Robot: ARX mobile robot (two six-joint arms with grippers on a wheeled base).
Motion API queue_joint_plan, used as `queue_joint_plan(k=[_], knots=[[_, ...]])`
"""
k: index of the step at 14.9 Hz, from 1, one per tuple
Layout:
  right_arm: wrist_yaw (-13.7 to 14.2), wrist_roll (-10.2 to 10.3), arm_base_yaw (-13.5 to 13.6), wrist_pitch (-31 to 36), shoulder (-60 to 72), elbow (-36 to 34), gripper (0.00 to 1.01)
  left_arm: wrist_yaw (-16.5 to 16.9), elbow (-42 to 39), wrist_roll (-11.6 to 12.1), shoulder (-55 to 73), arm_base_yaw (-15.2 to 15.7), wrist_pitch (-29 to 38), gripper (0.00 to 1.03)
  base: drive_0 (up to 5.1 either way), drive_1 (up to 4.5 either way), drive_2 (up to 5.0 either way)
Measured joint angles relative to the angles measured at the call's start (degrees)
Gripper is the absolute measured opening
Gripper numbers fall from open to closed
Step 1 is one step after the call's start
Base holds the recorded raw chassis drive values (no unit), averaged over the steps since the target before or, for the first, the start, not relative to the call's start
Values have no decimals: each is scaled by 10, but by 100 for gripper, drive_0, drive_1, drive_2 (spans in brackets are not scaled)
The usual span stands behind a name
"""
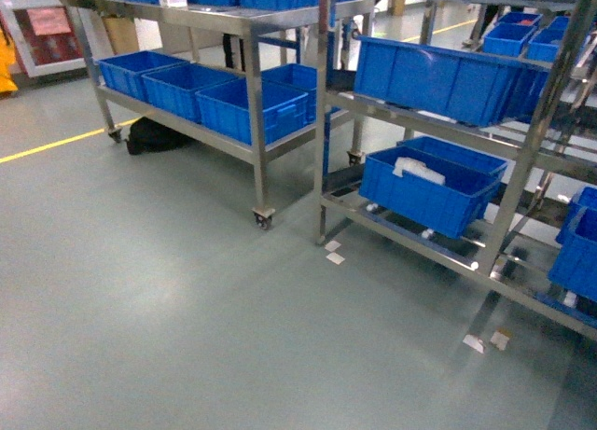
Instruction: Pick red block from blue box to shelf
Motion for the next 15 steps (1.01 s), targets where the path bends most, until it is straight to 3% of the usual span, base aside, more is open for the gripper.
queue_joint_plan(k=[15], knots=[[0,0,0,0,0,0,29,0,0,0,0,0,0,98,-151,-151,-151]])
